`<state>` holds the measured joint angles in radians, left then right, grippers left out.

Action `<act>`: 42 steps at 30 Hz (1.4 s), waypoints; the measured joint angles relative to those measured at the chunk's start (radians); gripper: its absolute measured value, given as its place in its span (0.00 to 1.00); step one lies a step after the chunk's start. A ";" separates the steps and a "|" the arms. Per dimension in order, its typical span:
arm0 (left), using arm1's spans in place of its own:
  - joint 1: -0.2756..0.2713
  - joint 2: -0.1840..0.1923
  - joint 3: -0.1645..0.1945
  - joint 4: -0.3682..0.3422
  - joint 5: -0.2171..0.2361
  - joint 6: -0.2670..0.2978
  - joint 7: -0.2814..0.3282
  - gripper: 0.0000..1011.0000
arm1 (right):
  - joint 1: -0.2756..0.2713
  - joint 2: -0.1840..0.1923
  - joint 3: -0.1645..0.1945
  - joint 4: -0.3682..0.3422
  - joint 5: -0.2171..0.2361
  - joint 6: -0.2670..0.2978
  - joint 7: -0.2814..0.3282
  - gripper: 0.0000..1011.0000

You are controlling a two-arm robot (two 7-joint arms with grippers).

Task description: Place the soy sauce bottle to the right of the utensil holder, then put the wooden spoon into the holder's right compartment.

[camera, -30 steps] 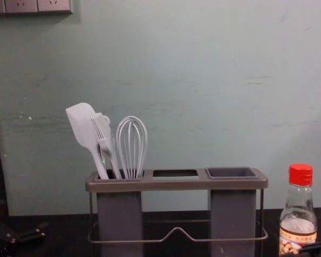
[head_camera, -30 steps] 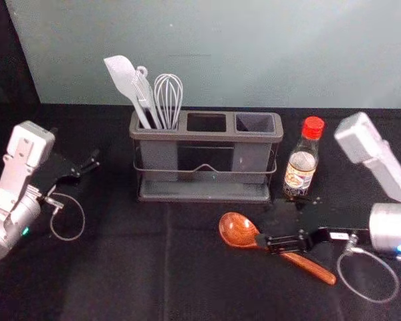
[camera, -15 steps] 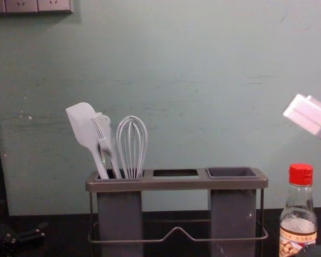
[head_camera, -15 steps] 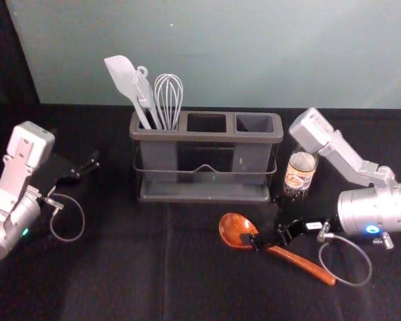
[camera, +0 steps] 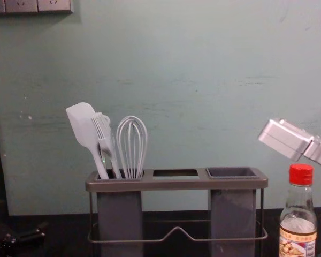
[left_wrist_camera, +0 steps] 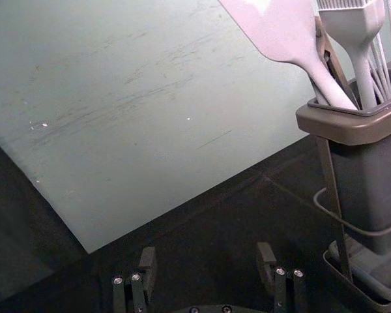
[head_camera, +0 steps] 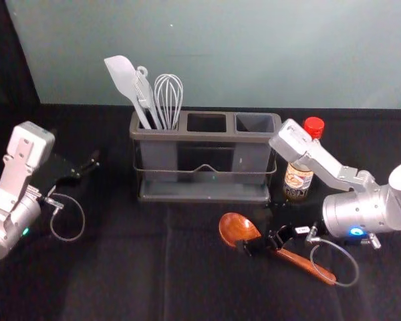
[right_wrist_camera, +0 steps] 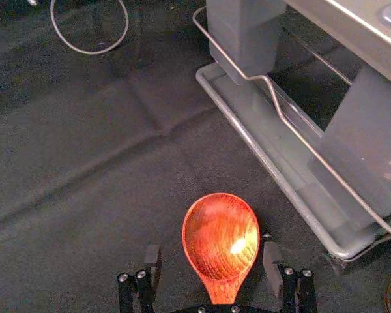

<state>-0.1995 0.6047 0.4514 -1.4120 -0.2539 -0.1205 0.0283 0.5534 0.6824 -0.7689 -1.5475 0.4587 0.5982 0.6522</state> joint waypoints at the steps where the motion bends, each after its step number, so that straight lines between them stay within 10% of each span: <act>1: 0.000 0.000 0.000 0.000 0.000 0.000 0.000 0.99 | 0.001 -0.002 -0.001 0.001 -0.003 0.000 -0.001 0.99; 42: 0.000 0.000 0.000 0.000 0.000 0.000 0.000 0.99 | 0.037 -0.091 -0.039 0.100 -0.121 -0.004 0.028 0.99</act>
<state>-0.1995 0.6047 0.4514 -1.4120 -0.2539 -0.1206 0.0283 0.5905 0.5916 -0.8083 -1.4474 0.3381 0.5945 0.6800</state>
